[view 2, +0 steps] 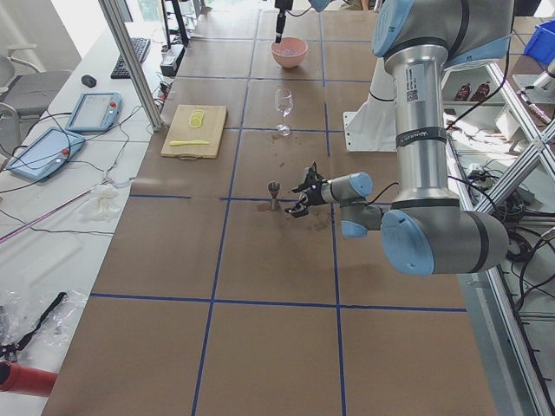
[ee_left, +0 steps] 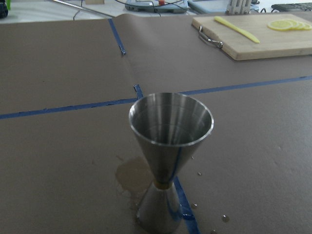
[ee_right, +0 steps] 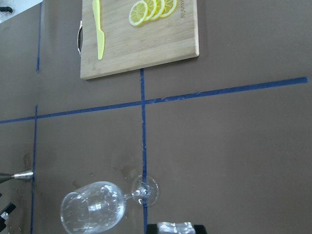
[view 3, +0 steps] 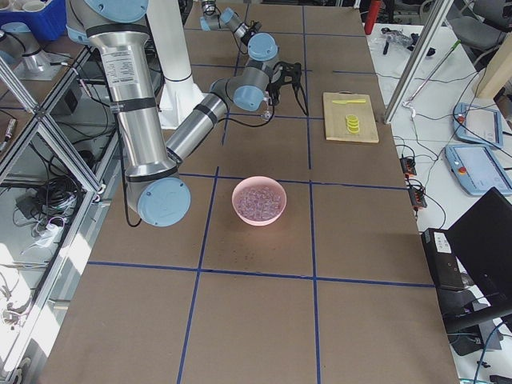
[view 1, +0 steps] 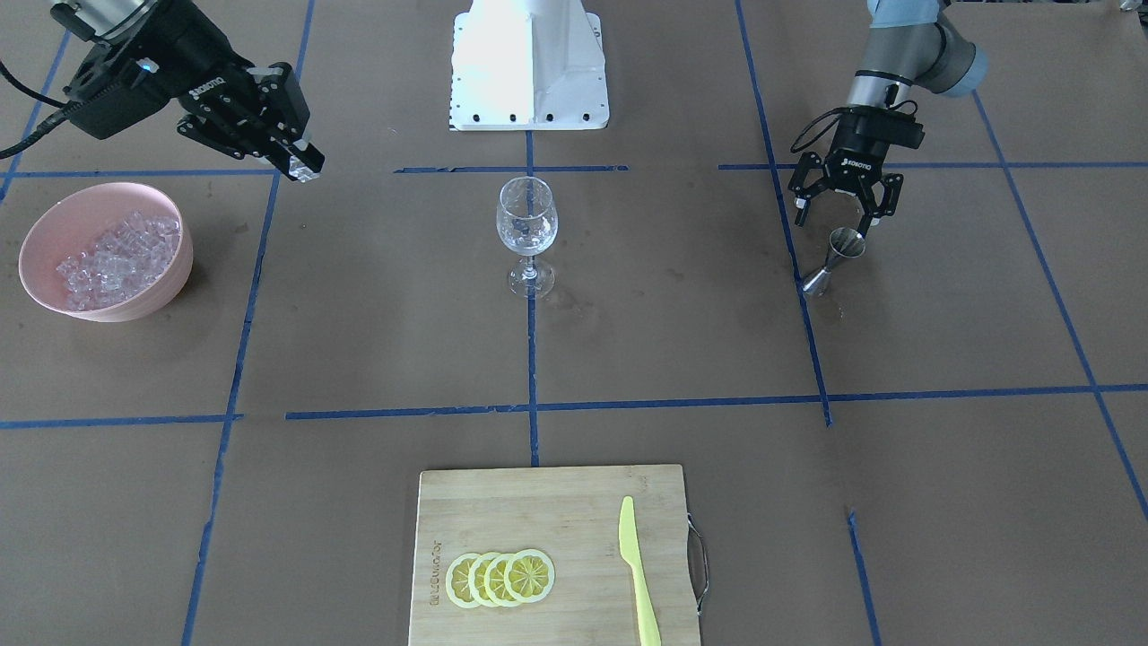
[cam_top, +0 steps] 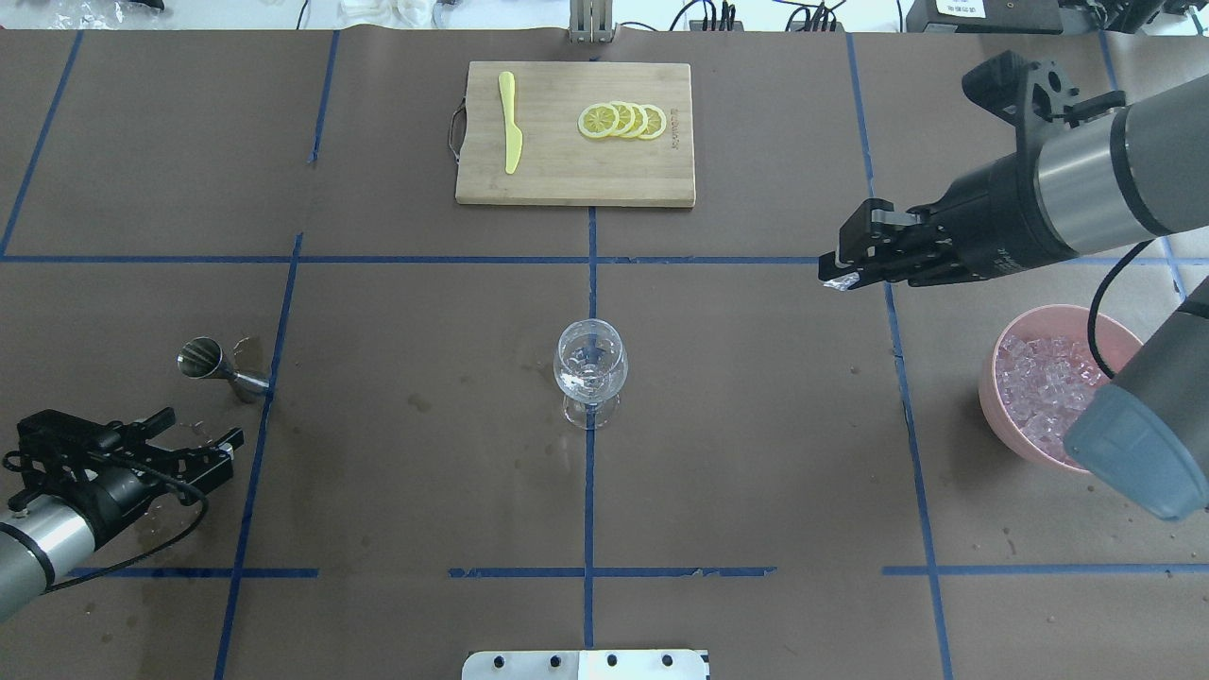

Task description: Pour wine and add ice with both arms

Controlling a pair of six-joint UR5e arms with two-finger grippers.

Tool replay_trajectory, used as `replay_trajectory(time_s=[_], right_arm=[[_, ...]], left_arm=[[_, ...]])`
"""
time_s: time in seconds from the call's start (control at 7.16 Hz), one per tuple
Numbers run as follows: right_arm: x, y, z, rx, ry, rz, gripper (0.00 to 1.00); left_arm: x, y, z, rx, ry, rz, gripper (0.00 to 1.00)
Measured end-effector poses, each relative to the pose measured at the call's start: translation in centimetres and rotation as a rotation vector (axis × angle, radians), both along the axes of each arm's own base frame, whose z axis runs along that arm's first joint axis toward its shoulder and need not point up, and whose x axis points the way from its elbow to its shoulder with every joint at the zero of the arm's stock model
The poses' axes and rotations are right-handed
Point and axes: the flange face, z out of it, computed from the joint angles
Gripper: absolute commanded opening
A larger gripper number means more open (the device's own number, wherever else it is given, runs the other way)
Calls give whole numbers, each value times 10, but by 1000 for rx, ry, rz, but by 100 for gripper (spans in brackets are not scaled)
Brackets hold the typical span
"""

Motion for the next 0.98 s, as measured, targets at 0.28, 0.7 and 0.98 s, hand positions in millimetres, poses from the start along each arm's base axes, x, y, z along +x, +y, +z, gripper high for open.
replay_trajectory(time_s=[0.28,0.7,0.98], right_arm=[[-40,10,-39,-1,21,-25,0],[-117,38,-72,19,44,-7,0],[-156,42,-86,34,57,5,0]], left_arm=[[-25,14,-16,-79,8,87,100],[-23,28,-79,-227,7,192,100],[-26,30,-100,-260,3,206,100]])
